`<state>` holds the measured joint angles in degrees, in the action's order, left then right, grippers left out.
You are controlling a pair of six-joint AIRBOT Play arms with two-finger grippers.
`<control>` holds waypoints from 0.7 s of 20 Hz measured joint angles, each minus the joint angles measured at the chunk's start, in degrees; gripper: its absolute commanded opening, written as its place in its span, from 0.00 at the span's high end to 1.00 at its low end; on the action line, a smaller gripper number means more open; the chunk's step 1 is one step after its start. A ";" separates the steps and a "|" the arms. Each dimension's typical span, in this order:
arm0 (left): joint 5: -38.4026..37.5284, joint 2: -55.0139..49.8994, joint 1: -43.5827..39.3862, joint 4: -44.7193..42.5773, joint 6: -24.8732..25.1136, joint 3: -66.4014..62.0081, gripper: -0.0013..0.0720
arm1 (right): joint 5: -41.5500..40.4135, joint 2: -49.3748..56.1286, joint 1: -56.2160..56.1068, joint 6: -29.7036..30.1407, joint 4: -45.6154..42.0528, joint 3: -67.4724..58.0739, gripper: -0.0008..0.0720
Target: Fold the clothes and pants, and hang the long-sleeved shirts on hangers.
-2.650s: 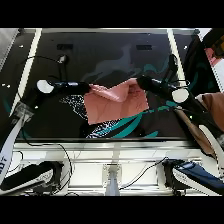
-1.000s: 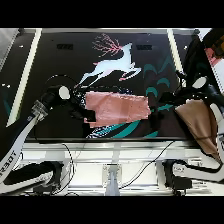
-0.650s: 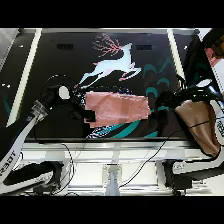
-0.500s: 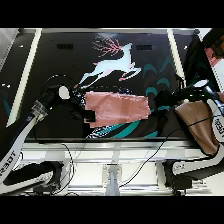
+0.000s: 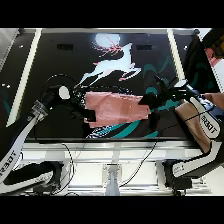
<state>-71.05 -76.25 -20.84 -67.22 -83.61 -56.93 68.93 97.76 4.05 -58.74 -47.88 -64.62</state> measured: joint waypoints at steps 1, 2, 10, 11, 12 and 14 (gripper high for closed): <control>0.04 0.00 0.00 0.00 0.00 0.00 0.02 | -0.04 0.07 -1.01 0.61 -0.07 0.04 0.37; 0.04 0.00 0.00 0.00 0.00 0.00 0.02 | -0.52 0.20 -2.03 1.36 -0.44 0.07 0.66; 1.07 0.07 0.00 -1.07 0.00 -1.38 0.02 | 2.62 -2.93 -4.87 2.12 -0.07 -7.10 0.96; 1.11 0.24 0.00 -1.92 0.00 -2.49 0.03 | 2.78 -4.26 -4.94 1.25 -0.55 -8.85 0.96; 1.14 0.61 0.00 -2.86 0.00 -3.85 0.06 | 2.29 -5.84 -4.87 0.00 -1.77 -10.82 0.96; 1.57 2.12 0.09 -4.57 0.00 -7.50 0.12 | -0.11 -9.11 -4.04 -3.50 -4.92 -14.56 0.96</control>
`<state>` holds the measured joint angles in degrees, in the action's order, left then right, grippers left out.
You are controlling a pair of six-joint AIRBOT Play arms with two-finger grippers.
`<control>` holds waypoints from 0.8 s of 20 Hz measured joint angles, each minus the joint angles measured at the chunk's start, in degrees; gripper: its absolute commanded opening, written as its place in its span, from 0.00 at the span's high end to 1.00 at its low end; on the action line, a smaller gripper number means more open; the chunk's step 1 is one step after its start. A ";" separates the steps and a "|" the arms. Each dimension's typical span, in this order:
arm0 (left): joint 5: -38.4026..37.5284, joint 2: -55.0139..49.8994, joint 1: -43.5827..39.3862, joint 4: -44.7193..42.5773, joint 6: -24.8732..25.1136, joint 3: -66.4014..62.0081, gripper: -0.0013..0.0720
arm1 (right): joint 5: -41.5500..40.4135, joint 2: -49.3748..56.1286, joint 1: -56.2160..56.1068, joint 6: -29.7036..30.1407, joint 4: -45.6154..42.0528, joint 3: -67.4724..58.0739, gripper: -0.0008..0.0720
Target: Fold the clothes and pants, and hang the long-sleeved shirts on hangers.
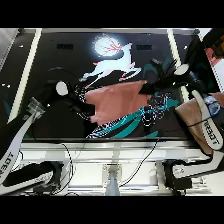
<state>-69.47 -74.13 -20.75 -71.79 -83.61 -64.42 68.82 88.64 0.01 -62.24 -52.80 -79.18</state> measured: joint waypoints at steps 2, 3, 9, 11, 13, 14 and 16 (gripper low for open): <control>0.94 2.36 0.22 -1.18 0.00 -3.74 0.12 | -2.38 -3.30 2.32 -4.57 -3.87 -3.21 0.96; 1.73 3.85 0.42 -1.70 0.00 -5.31 0.12 | -2.97 -4.81 3.89 -7.10 -5.84 -4.46 0.96; 6.51 16.46 4.35 -8.44 0.02 -9.42 0.13 | 4.68 -13.49 20.17 -20.44 -17.27 -7.65 0.96; 7.28 20.59 6.23 -11.89 0.00 -9.77 0.13 | 9.11 -16.17 27.52 -23.76 -21.14 -7.89 0.96; 7.80 24.15 8.17 -14.16 0.02 -9.94 0.13 | 12.79 -18.60 34.49 -26.73 -23.58 -8.00 0.96; 7.89 25.44 8.96 -14.88 0.02 -9.99 0.13 | 14.36 -19.93 38.27 -28.22 -24.85 -8.07 0.96; 8.13 27.54 10.23 -16.11 0.02 -10.05 0.13 | 16.31 -22.43 45.38 -30.51 -26.32 -8.11 0.96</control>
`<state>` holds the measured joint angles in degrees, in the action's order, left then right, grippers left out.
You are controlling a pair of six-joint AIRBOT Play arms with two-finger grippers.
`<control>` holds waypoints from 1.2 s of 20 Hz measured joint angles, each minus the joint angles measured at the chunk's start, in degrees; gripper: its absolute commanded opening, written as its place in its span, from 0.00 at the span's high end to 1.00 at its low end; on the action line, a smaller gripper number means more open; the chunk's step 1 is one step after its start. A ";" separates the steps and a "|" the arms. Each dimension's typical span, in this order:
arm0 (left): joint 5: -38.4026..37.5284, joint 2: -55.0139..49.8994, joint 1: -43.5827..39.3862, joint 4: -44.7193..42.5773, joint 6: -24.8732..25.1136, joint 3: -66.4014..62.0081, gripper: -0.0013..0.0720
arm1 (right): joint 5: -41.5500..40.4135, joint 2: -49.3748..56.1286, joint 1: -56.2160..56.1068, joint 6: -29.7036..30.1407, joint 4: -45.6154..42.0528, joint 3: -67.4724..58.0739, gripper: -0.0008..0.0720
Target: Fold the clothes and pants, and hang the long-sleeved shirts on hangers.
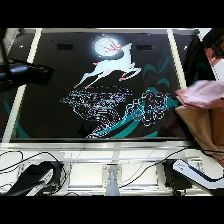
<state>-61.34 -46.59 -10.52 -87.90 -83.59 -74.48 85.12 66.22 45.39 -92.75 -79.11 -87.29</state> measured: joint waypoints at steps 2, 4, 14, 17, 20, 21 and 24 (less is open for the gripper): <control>0.07 1.20 0.72 -0.98 0.00 -0.02 0.13 | 0.90 -2.19 6.73 -1.38 -0.79 -0.07 0.96; 0.20 1.79 1.14 -1.51 -0.02 -0.02 0.13 | 1.33 -3.78 12.61 -2.19 -2.29 -0.07 0.96; 0.31 2.29 1.51 -2.25 -0.02 -0.02 0.13 | -1.05 -5.60 24.70 -3.19 -8.00 -0.07 0.03; 0.31 2.29 1.51 -2.27 0.00 -0.02 0.13 | -2.78 -5.66 25.09 -3.21 -8.00 -0.04 0.05; 0.31 2.29 1.51 -2.27 0.00 -0.02 0.13 | -4.81 -5.66 24.98 -3.23 -7.06 0.00 0.49; 0.31 2.29 1.53 -2.27 -0.02 -0.02 0.13 | -5.79 -5.66 24.46 -3.23 -6.10 0.00 0.55; 0.31 2.29 1.53 -2.27 -0.02 -0.02 0.13 | -8.59 -5.66 19.37 -1.66 -1.36 0.00 0.73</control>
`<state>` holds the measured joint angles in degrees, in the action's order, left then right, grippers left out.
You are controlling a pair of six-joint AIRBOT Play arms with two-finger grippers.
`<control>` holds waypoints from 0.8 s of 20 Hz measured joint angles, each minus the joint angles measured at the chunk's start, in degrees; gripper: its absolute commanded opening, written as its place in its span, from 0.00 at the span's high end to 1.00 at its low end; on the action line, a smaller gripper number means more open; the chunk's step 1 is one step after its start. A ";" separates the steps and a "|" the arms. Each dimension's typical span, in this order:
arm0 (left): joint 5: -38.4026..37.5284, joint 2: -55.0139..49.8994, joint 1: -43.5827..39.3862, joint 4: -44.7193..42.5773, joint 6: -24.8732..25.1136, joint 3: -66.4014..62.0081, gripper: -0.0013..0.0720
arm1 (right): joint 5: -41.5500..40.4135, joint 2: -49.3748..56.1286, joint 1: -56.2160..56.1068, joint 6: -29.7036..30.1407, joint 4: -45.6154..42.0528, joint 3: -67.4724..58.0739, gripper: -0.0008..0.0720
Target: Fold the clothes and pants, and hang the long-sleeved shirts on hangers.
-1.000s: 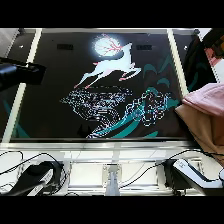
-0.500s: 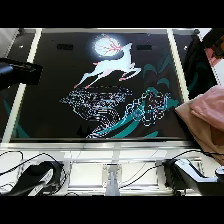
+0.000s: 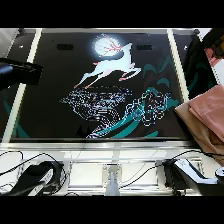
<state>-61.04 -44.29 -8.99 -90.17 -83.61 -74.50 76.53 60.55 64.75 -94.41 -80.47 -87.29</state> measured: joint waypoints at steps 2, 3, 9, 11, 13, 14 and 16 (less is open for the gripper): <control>0.02 0.00 0.00 0.00 0.00 0.00 0.13 | -1.77 0.02 -7.63 3.67 2.08 0.00 0.78; 0.00 0.00 0.00 0.00 0.00 0.00 0.13 | -2.36 0.11 -12.15 5.88 2.84 0.00 0.84; 0.00 0.00 0.00 -0.02 0.02 0.00 0.13 | -4.20 0.63 -42.42 22.51 3.21 0.00 0.96; 0.00 0.00 0.00 -0.02 0.00 0.00 0.13 | -4.42 0.72 -49.05 26.67 -0.35 0.00 0.96; 0.00 0.00 0.00 -0.02 0.02 0.00 0.13 | -4.63 0.72 -52.65 28.35 -3.26 0.00 0.96; 0.00 0.00 0.00 -0.02 0.02 0.00 0.13 | -4.68 0.72 -53.79 28.94 -3.85 0.00 0.96; 0.00 0.00 0.00 -0.02 0.02 0.00 0.13 | -4.85 0.72 -55.15 29.62 -4.37 0.00 0.96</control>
<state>-61.04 -44.29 -8.99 -90.19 -83.59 -74.50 71.68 61.28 9.61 -64.79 -84.84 -87.29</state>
